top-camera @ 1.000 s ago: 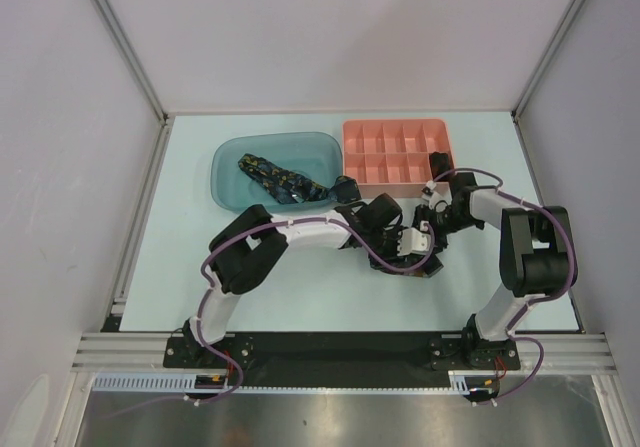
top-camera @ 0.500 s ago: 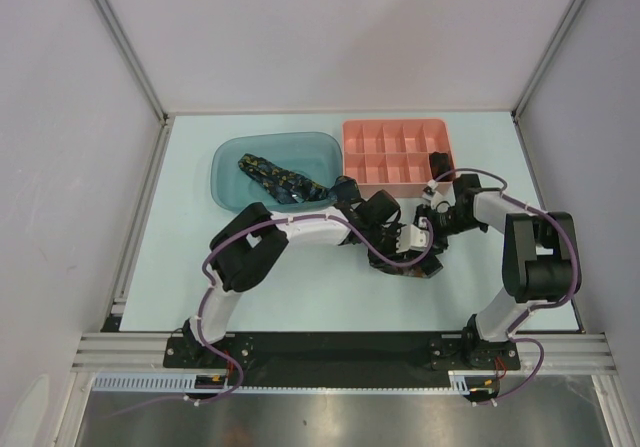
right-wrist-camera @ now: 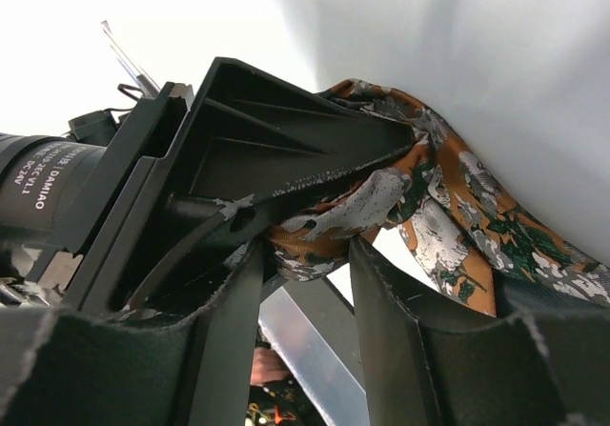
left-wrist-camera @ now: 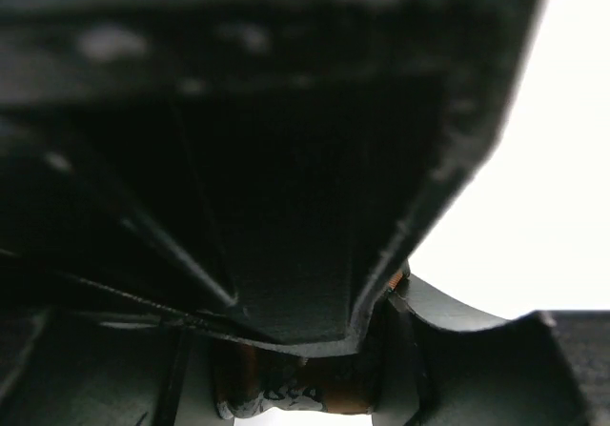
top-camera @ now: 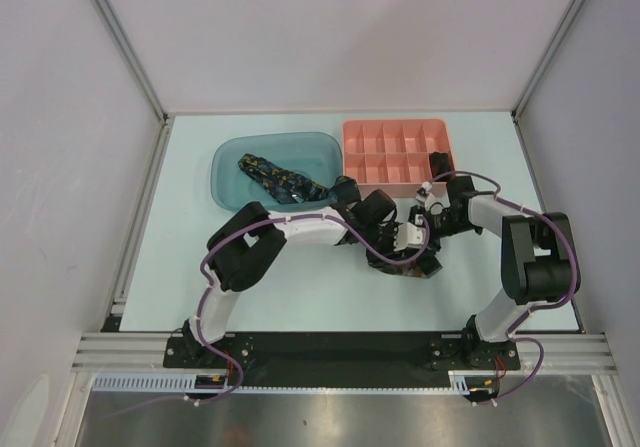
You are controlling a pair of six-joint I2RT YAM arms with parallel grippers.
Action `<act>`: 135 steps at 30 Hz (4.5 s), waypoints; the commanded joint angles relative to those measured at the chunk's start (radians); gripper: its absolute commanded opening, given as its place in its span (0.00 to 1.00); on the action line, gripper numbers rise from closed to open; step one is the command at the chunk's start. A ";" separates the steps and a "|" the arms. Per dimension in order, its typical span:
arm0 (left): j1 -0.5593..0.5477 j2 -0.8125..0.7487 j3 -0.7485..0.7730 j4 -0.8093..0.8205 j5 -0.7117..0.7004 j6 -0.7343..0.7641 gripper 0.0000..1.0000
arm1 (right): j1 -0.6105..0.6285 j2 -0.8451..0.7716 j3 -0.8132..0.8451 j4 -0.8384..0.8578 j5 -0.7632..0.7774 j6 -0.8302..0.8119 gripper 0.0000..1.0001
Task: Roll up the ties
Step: Roll the tie at the center of the board.
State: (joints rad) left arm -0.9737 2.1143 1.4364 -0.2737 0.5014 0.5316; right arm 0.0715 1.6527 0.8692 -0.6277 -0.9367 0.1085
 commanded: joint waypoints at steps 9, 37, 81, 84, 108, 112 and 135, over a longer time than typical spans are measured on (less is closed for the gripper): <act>0.063 -0.089 -0.223 -0.165 -0.129 -0.104 0.16 | 0.099 0.024 0.050 0.141 -0.099 0.108 0.47; 0.081 -0.174 -0.232 -0.066 -0.021 -0.139 0.62 | 0.136 0.073 0.028 0.050 0.314 0.043 0.00; 0.001 -0.068 -0.149 0.024 -0.087 -0.019 0.20 | -0.007 0.047 0.189 -0.191 0.362 -0.021 0.50; 0.001 -0.066 -0.159 0.010 -0.113 -0.021 0.17 | -0.103 0.003 0.157 -0.228 0.302 0.022 0.69; 0.001 -0.074 -0.186 0.018 -0.078 -0.047 0.17 | 0.016 0.023 -0.044 0.195 0.171 0.114 0.95; 0.001 -0.076 -0.183 0.010 -0.075 -0.041 0.16 | 0.019 -0.034 -0.042 0.157 0.269 0.093 0.99; 0.001 -0.066 -0.177 0.005 -0.069 -0.044 0.16 | 0.024 -0.016 -0.056 0.206 0.065 0.210 1.00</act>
State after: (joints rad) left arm -0.9646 2.0216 1.2903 -0.1394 0.4500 0.4793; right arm 0.0616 1.6547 0.8368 -0.5102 -0.7780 0.2562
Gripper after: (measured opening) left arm 0.409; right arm 0.993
